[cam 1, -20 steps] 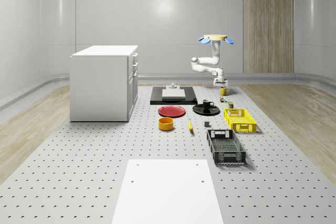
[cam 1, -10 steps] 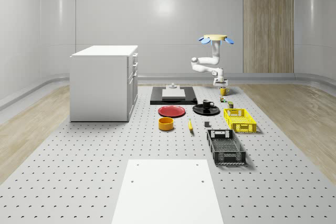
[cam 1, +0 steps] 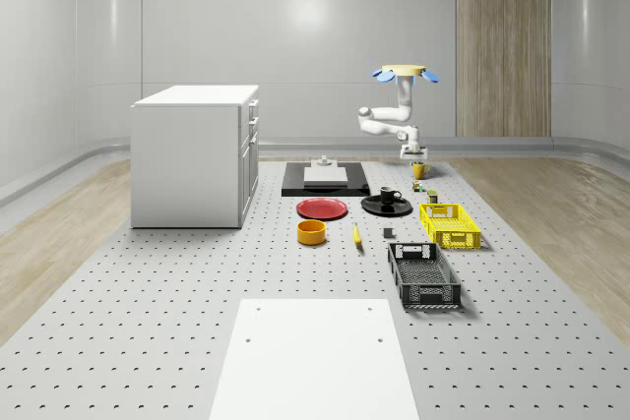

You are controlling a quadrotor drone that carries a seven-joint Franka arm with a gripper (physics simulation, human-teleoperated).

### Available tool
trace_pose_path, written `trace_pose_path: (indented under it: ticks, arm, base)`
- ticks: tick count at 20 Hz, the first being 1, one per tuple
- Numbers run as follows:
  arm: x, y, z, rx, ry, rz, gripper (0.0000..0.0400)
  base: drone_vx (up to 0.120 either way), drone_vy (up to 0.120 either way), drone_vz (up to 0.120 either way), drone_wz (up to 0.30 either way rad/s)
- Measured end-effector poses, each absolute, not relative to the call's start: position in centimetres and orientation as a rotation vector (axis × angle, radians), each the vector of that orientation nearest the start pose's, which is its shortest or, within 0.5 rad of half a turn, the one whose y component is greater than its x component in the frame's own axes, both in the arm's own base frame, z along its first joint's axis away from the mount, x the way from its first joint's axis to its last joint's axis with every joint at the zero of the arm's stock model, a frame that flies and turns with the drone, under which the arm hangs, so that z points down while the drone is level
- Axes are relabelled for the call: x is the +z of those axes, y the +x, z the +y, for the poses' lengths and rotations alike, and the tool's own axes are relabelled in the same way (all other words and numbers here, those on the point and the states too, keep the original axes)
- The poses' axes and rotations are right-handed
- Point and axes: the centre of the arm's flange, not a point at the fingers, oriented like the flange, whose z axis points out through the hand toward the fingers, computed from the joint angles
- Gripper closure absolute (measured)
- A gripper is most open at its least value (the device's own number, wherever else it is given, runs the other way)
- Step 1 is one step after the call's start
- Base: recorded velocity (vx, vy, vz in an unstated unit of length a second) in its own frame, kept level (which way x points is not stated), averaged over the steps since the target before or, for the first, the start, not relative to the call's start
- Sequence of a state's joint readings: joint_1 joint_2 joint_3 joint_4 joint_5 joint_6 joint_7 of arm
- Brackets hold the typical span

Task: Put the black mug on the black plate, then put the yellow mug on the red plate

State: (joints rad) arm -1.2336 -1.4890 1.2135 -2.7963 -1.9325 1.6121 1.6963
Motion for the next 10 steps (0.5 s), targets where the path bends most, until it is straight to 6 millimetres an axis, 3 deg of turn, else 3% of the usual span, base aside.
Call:
trace_pose_path:
  ticks: [10]
  arm:
    - [51.8,31.9,-0.4,0.786,0.001,-0.002,0.029]
  base:
    - [0.0,0.0,0.12,0.0]
